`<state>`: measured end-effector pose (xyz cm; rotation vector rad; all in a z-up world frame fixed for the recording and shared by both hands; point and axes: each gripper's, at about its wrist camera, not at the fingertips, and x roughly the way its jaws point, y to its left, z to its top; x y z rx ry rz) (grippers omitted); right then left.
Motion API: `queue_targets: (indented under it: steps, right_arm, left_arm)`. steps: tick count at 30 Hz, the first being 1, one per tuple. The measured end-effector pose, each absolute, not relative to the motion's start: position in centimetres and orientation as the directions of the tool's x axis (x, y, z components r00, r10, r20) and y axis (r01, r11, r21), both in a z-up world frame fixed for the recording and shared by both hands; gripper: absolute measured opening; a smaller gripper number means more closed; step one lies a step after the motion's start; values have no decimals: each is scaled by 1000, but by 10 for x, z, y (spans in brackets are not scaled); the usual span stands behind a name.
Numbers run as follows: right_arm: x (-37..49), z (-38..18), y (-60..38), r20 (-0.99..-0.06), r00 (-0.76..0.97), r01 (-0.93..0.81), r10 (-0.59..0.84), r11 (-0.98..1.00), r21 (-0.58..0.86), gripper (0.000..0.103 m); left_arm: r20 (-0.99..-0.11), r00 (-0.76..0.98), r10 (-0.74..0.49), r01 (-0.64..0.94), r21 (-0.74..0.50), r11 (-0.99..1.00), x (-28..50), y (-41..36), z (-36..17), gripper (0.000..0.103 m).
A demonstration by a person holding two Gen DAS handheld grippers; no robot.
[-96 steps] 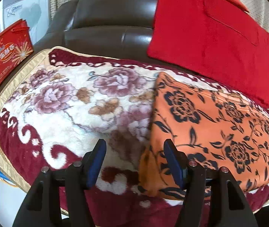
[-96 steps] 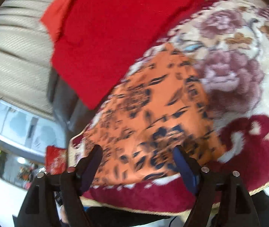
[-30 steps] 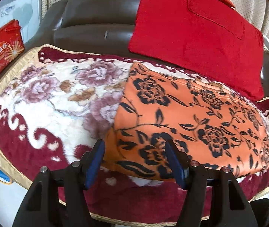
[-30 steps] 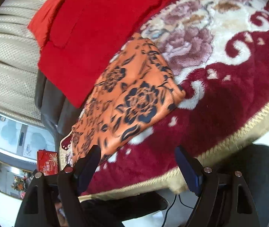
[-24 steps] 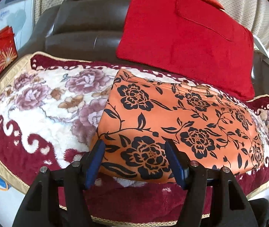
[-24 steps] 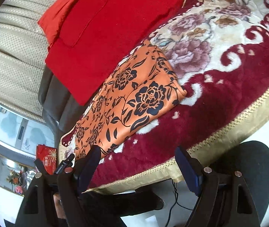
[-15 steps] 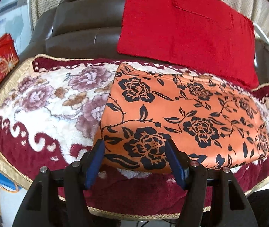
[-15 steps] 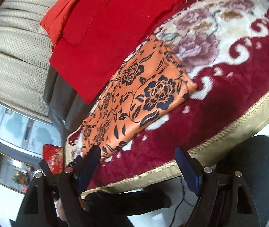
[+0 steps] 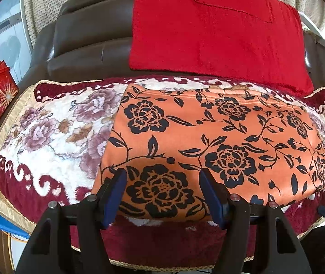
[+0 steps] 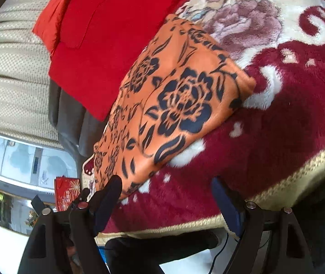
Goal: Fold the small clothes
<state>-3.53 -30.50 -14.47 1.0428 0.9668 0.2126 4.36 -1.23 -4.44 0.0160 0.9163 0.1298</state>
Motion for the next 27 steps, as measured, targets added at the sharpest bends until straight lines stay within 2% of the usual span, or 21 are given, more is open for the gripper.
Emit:
queue_targets:
  steps: [16,27]
  right_arm:
    - [-3,-155,-342,-557,643,336,526,460,822,84]
    - [13,-155,-359,-559,669,354,489,452,819,84]
  left_arm:
    - [-813,569,120,-100,77,992,72,-24,-59,66]
    - [-827,559,57,-35,45,998,96,-63,-75,66]
